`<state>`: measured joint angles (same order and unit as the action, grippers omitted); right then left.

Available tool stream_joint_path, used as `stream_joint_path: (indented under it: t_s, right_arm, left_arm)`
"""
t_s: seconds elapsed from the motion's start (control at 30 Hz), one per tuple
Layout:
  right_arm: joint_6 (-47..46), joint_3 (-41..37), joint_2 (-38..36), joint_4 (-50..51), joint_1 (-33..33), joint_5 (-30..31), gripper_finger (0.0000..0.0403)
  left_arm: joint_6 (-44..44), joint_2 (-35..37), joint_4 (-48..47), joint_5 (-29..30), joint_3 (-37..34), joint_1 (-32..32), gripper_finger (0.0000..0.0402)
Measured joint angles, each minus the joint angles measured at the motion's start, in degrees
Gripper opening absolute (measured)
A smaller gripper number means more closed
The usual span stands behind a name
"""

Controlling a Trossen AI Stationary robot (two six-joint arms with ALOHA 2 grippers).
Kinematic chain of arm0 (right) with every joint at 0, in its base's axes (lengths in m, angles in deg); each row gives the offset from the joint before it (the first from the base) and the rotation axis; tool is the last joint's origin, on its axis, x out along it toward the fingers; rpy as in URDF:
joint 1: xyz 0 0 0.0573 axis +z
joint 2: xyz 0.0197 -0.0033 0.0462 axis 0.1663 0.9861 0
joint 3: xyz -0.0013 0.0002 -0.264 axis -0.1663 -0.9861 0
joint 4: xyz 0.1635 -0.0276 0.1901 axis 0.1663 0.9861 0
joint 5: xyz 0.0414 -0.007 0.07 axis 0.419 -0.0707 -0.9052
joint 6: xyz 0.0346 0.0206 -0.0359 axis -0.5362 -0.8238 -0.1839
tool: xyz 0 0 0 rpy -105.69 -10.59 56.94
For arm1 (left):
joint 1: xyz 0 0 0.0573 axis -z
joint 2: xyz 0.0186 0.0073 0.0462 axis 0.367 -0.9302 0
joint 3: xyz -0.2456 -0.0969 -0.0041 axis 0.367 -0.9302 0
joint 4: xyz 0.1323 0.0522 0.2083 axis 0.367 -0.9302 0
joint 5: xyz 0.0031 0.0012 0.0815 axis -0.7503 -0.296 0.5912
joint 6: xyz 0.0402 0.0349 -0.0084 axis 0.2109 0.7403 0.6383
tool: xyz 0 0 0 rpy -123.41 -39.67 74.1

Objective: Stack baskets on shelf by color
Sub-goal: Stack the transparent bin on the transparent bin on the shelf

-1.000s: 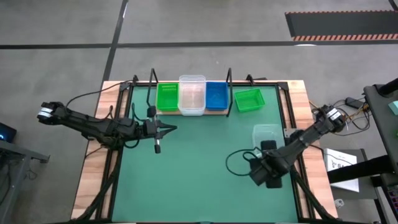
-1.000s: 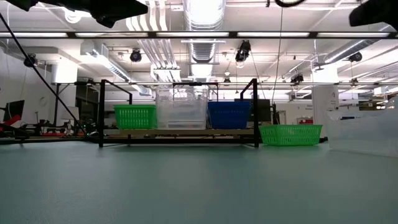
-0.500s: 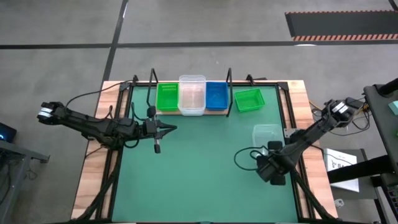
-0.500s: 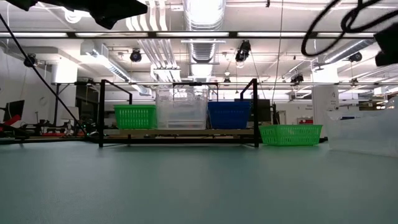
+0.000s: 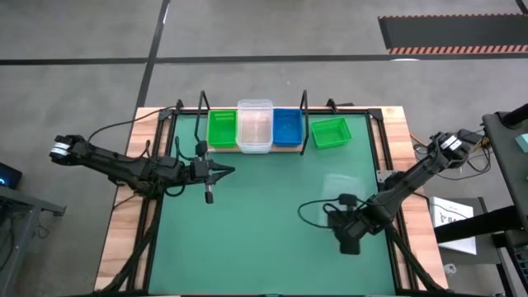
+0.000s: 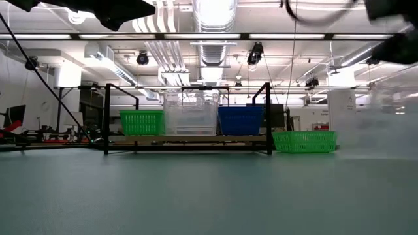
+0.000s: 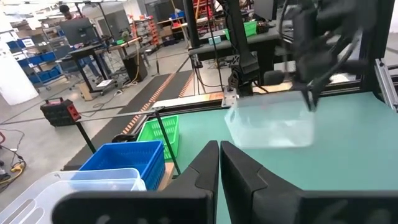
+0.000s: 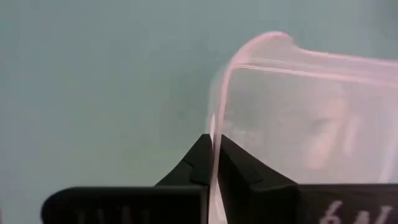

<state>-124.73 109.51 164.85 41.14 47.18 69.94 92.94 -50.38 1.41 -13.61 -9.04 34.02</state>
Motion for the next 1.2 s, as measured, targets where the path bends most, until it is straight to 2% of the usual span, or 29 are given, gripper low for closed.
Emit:
stream_joint_path:
  t_s: [0.2, 0.37, 0.5, 0.7, 0.97, 1.2]
  right_arm:
    - [10.6, 13.8, 4.5, -5.2, -0.3, 10.6, 0.0009]
    - [26.8, 23.9, 8.4, -10.4, -0.4, 21.9, 0.0009]
    - [38.1, 28.4, 10.5, -14.9, -2.4, 29.3, 0.0009]
    - [46.6, 31.6, 12.4, -19.2, -10.7, 36.5, 0.0009]
    - [46.0, 33.0, 14.3, -20.6, -25.2, 35.8, 0.0009]
    - [51.8, 35.0, 18.3, -26.4, -35.2, 25.5, 0.0009]
  left_arm:
    - [0.0, 0.0, 0.1, 0.0, 0.0, 0.0, 0.0000]
    - [0.0, 0.0, 0.1, 0.0, 0.0, 0.0, 0.0000]
    - [0.0, 0.0, 0.1, 0.0, 0.0, 0.0, 0.0000]
    - [0.3, 0.0, 0.0, 0.0, 0.0, 0.0, 0.0000]
    - [0.5, 0.0, 0.4, 0.0, 0.0, 0.0, 0.0000]
    - [2.0, 0.0, 2.6, 0.0, 0.0, 0.0, 0.0000]
